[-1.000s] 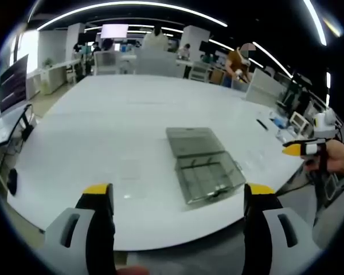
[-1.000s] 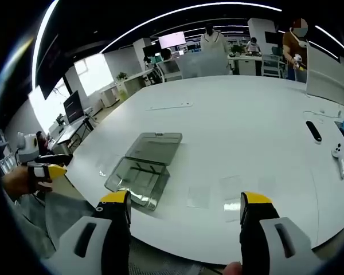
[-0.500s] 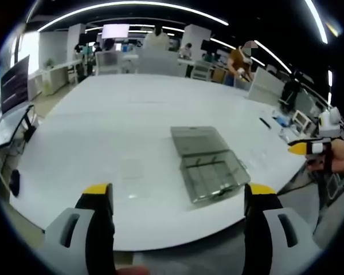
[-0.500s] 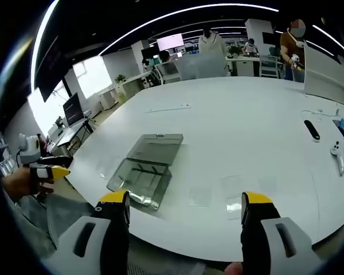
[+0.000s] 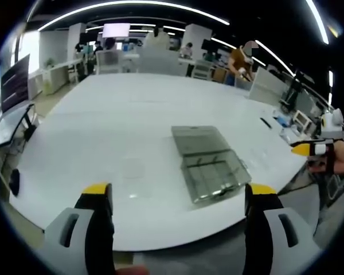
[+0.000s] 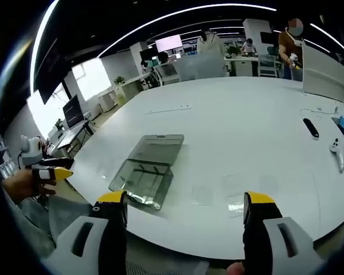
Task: Insert the divider into the dual guide fixture by aligning both edges with the guide slots and pushing it downward to the bottom, including one-sided entry, uneven engagement, binding, and posture correction.
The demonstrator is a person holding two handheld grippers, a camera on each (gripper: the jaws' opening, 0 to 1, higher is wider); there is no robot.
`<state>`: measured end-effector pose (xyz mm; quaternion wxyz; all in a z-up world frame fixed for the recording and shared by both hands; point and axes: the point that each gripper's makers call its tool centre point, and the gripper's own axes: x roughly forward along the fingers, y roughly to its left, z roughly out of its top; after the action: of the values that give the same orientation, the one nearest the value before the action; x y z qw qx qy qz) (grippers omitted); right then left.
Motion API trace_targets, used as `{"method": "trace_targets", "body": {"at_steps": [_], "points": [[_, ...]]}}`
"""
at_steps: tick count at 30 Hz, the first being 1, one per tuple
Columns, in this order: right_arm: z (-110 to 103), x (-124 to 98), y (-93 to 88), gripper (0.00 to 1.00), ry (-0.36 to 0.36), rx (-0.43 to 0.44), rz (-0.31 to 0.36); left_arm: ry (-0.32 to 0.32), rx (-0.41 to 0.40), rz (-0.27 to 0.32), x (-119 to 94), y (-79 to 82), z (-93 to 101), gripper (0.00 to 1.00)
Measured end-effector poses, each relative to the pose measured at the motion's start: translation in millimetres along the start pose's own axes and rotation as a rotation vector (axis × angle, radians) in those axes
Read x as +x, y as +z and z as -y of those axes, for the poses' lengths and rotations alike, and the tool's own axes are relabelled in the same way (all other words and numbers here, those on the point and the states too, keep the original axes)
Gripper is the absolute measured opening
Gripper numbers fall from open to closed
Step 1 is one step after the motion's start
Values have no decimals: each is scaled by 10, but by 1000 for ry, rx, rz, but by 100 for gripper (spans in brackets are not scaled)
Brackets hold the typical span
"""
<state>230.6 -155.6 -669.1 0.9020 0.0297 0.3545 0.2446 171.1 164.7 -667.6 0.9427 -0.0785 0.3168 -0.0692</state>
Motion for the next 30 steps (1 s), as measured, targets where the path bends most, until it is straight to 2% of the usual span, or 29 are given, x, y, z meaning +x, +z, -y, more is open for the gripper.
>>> {"method": "trace_targets", "body": {"at_steps": [15,30], "points": [[27,2,-15,82,4,1,-2,-20,0,-5,22,-15,86,93],[46,94,1,81,23,-19,-20,-40,8,3,33,-10,156,92]]}}
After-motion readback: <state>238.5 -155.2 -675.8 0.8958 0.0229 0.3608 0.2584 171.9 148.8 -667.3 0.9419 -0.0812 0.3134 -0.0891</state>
